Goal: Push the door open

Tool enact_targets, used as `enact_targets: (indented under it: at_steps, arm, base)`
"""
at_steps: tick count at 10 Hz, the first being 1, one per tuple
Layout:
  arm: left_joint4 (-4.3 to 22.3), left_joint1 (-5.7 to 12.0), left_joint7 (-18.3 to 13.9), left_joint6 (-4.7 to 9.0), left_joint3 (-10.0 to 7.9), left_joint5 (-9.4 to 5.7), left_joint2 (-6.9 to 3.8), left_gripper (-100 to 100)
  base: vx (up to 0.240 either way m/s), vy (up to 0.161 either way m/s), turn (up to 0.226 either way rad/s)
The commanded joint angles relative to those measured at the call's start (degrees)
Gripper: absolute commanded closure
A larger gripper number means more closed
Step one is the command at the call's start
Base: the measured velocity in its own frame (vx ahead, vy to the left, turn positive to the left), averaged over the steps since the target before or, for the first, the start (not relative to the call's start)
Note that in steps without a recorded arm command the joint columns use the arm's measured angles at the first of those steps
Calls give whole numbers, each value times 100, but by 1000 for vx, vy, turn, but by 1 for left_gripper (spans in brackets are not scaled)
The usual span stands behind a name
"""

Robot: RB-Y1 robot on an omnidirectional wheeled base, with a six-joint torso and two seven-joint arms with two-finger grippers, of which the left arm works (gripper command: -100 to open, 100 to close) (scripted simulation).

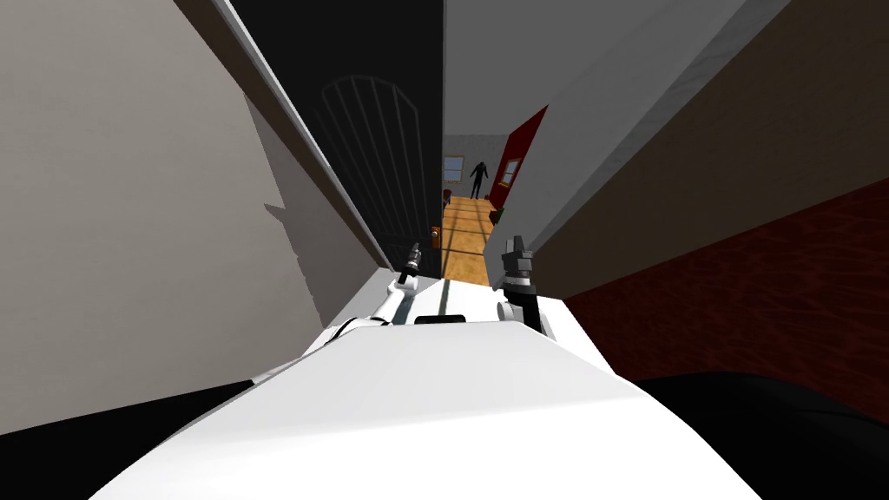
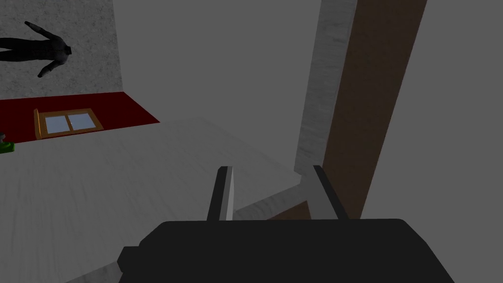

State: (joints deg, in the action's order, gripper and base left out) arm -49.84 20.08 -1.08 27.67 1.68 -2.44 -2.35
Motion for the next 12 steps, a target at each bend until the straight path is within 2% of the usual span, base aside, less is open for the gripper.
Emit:
enact_targets:
  at_steps: [1,7,10,11,12]
  arm:
    - [232,155,0,-20,8,-3,25,-100]
    - [1109,699,11,-39,39,-8,177,-100]
    - [1335,839,14,-43,47,-9,227,-100]
    - [1253,794,8,-67,53,-7,214,-100]
    - [1272,802,13,-64,37,-12,100,-100]
  base:
    - [89,-12,-32]
    - [88,-7,-34]
    - [71,0,-19]
    - [22,-1,-1]
    - [94,-19,-26]
